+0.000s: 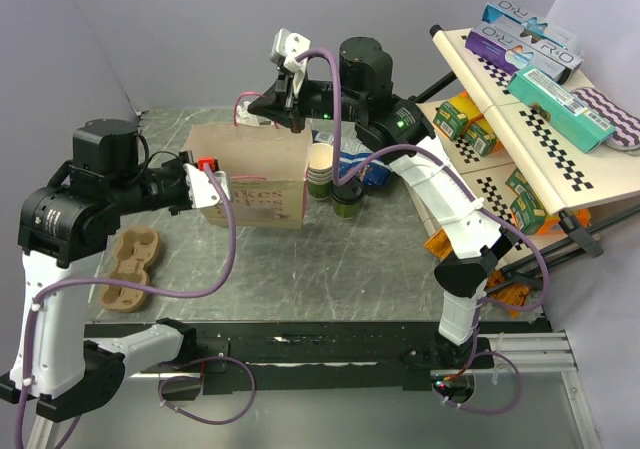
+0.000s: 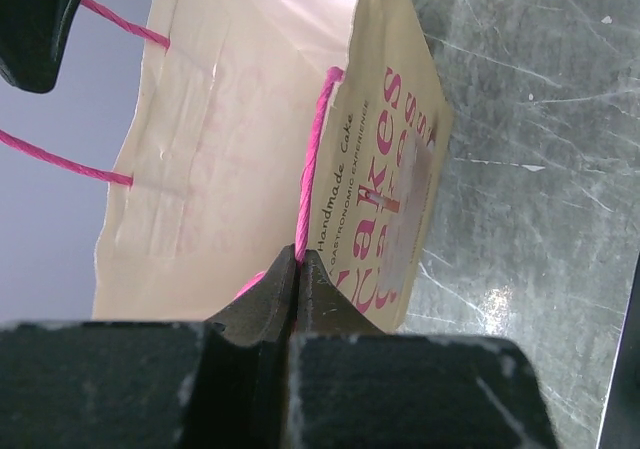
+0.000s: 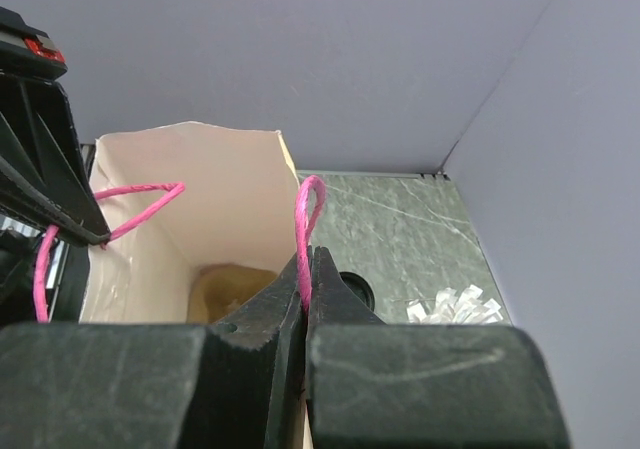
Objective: Pack the takeout coffee
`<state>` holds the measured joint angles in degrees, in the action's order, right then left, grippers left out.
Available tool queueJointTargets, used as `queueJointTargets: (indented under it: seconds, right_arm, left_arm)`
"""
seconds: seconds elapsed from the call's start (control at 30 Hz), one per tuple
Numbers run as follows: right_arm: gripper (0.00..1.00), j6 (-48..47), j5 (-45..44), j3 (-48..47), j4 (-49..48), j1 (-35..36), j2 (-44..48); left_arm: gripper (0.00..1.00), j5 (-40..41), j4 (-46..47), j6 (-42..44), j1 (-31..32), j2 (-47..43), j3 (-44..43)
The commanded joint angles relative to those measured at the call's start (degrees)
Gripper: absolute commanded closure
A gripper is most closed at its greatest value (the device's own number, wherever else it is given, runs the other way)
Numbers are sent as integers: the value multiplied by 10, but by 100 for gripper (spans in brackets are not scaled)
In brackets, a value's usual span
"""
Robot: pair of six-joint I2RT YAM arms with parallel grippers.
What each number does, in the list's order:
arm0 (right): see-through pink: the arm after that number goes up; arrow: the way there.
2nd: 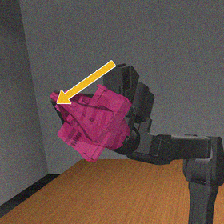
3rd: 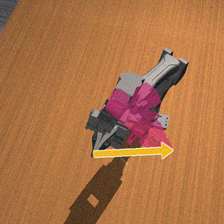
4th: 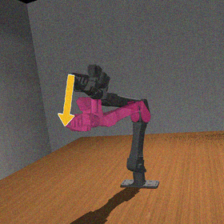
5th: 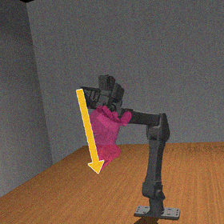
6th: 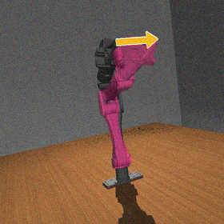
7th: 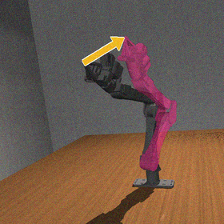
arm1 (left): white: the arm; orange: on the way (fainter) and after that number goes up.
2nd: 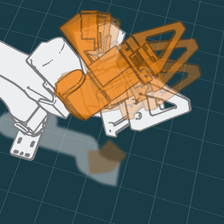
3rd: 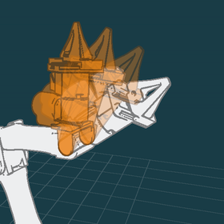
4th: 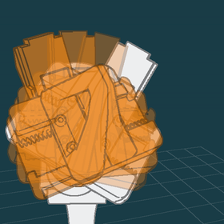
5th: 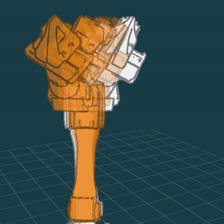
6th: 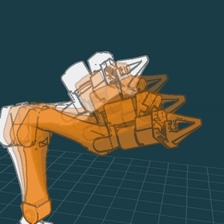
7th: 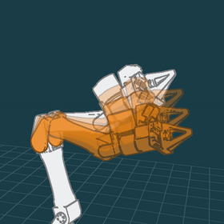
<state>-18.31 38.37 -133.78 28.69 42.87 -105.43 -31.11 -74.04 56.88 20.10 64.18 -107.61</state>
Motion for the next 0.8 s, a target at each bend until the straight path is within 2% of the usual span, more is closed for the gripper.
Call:
queueJointTargets:
  seconds: [0.0, 0.77]
  right_arm:
    - [100, 15, 12, 2, -31, 0, 18]
    - [100, 20, 23, 35, -31, 0, 12]
  left_arm:
    - [99, 3, 17, -2, 2, -12, 11]
    - [99, 5, 29, -10, 2, -30, 64]
